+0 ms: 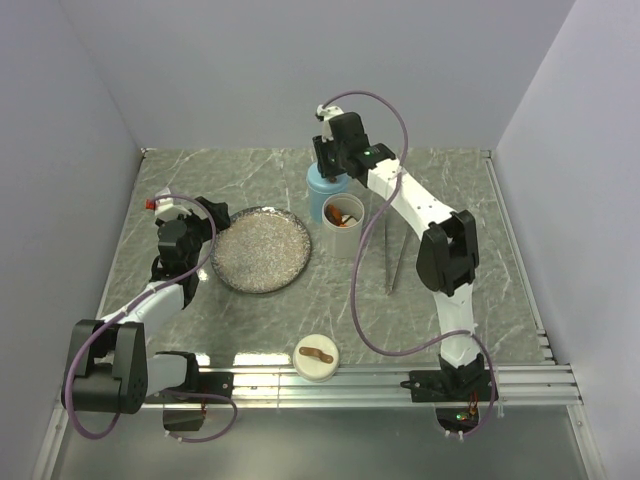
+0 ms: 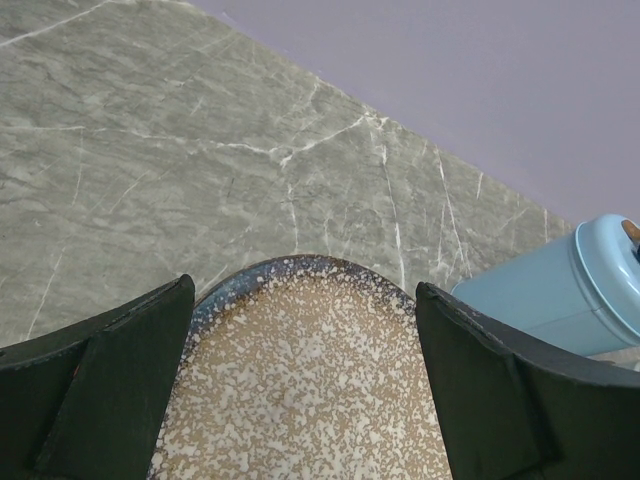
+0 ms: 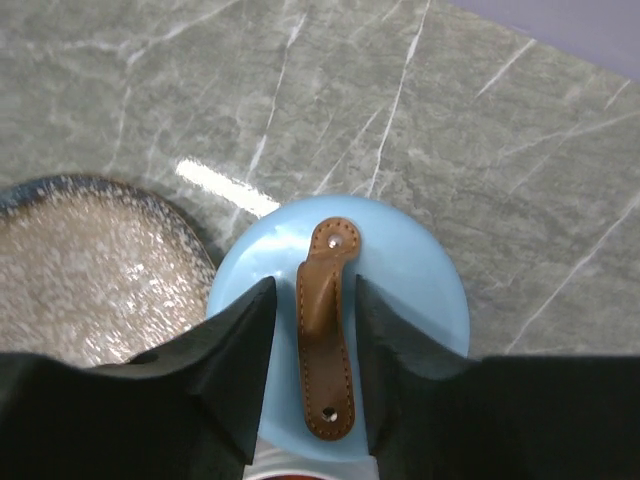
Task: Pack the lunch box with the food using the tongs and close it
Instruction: Put the lid back on the lunch box
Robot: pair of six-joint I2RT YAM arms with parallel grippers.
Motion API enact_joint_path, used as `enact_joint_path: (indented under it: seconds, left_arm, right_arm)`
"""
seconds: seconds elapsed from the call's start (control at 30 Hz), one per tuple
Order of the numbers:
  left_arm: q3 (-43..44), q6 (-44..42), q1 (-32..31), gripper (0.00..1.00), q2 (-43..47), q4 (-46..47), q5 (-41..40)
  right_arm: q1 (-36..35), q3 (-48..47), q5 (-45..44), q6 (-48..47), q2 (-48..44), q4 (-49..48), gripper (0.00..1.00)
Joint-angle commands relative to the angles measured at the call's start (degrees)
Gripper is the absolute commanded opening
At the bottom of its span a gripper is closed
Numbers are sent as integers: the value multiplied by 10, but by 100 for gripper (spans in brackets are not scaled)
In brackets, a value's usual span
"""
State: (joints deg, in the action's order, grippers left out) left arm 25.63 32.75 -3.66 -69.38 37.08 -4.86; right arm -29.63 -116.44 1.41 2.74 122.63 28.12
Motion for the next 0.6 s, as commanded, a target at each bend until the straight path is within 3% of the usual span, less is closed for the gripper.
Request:
enact_joint_path:
  seconds: [0.0, 0.2, 0.4, 0.57]
  left_arm:
    - [21, 5, 2, 99, -3, 26, 7]
    - [21, 5, 2, 99, -1, 26, 10]
    - [15, 4, 2, 99, 10, 27, 7]
    - [11, 3, 2, 99, 19, 28, 5]
  right_arm:
    - [-10, 22, 21, -12, -42, 12, 47]
    - [-31, 81, -26, -23, -134, -65, 56]
    - [-54, 254, -63, -54, -337, -232, 58]
    - [-78, 393, -56, -33, -482, -247, 58]
